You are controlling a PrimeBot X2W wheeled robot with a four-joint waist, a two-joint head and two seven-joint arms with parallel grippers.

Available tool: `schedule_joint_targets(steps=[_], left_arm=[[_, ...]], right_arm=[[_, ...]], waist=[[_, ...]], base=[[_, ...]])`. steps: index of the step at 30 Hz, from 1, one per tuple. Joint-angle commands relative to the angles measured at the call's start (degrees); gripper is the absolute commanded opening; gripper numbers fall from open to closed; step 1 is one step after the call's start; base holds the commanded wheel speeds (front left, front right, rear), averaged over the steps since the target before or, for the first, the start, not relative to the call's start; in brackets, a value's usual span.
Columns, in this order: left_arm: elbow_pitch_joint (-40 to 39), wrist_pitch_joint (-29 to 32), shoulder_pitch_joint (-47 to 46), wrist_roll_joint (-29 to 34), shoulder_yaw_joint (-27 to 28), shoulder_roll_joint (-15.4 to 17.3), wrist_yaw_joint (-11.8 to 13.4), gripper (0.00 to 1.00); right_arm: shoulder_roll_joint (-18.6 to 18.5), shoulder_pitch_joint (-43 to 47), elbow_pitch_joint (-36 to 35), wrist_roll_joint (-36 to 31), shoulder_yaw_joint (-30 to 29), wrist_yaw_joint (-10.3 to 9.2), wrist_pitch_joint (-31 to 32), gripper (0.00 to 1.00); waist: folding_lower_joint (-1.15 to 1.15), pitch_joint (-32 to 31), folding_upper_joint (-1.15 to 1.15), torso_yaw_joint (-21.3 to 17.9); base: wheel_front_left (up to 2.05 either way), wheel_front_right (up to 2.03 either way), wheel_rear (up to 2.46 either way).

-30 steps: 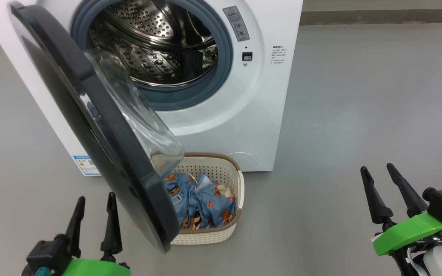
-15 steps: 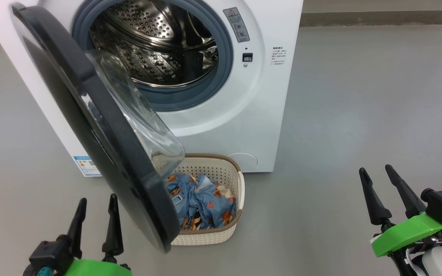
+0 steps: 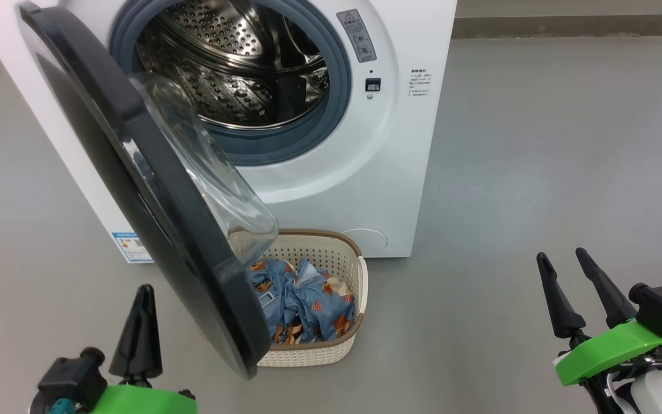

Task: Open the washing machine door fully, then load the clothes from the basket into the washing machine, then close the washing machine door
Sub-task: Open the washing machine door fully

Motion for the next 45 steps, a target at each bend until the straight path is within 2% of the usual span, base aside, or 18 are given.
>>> schedule_joint_targets(steps=[1, 6, 14, 18, 23, 32, 45], left_arm=[[-2.6, -0.4, -1.9, -0.2, 1.9, 0.7, -0.3, 0.0], [-6.7, -0.4, -2.3, 0.7, 2.0, 0.6, -0.2, 0.0], [-18.9, -0.4, -3.1, 2.1, 1.1, 0.3, 0.2, 0.0], [-24.9, 0.4, -3.2, 2.9, -2.0, 0.2, 0.0, 0.0], [-30.3, 3.4, -3.0, 2.3, -9.2, 0.0, -0.5, 0.0], [-26.2, 6.9, -3.0, -1.1, -15.4, -0.2, 0.3, 0.0], [-12.4, 6.6, -4.0, -5.7, -16.4, -0.2, 1.7, 0.0]], right_arm=[[-0.5, -0.7, -1.1, -0.1, 0.6, 0.33, -0.7, 1.0], [-0.4, -0.6, -1.1, -0.1, 0.5, 0.33, -0.7, 1.0], [-0.2, -0.7, -1.2, -0.1, 0.4, 0.33, -0.7, 1.0], [0.0, -0.7, -1.2, -0.1, 0.6, 0.33, -0.7, 1.0], [0.4, -0.9, -1.2, 0.0, 0.9, 0.33, -0.7, 1.0], [0.8, -1.5, -1.1, 0.2, 1.2, 0.33, -0.7, 1.0], [1.3, -2.1, -0.9, 0.5, 1.3, 0.33, -0.7, 1.0]], waist=[[0.0, 0.0, 0.0, 0.1], [0.0, 0.0, 0.0, 0.2], [0.0, 0.3, 0.0, 0.0], [0.0, 0.4, 0.0, -0.2], [0.0, 0.6, 0.0, -0.7], [0.0, 1.4, 0.0, -1.9], [0.0, 2.8, 0.0, -3.2]], base=[[0.0, 0.0, 0.0], [0.0, 0.0, 0.0], [0.0, 0.0, 0.0], [0.0, 0.0, 0.0], [0.0, 0.0, 0.0], [0.0, 0.0, 0.0], [0.0, 0.0, 0.0]])
